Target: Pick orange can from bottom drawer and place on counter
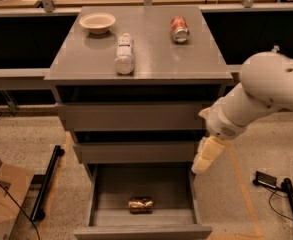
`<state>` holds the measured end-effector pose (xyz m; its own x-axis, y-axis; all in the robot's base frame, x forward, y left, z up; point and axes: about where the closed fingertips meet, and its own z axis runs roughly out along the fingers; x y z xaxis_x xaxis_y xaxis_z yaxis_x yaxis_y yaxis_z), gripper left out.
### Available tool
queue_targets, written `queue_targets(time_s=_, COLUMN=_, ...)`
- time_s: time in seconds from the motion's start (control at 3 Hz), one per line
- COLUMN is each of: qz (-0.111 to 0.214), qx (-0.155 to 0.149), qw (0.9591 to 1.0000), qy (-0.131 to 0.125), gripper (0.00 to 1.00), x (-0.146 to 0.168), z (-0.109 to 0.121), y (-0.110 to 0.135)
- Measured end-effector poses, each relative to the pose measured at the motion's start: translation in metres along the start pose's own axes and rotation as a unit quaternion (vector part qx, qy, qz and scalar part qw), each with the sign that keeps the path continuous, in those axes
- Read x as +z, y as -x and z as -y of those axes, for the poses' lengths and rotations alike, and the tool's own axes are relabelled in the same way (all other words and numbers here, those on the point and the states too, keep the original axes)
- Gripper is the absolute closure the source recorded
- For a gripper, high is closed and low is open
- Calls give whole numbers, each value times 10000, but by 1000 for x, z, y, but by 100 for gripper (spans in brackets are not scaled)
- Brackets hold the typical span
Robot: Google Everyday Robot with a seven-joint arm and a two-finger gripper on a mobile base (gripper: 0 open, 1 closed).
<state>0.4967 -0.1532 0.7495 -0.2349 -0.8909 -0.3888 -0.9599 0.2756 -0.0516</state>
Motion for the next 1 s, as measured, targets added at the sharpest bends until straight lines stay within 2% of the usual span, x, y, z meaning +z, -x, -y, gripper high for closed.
queue_targets(time_s=0.33, qz=268, qx=25, qw=9989, qy=379, gripper=0, x=77, z=-8, y=9)
queue_targets(time_s=0.67, qz=278, qx=207, qw=9948, qy=955, gripper=0, x=162, z=-15, y=16)
queue_targets(time_s=1.0, qz=262, qx=264, qw=9918, qy=1224, gripper=0, x=190, z=-23, y=14)
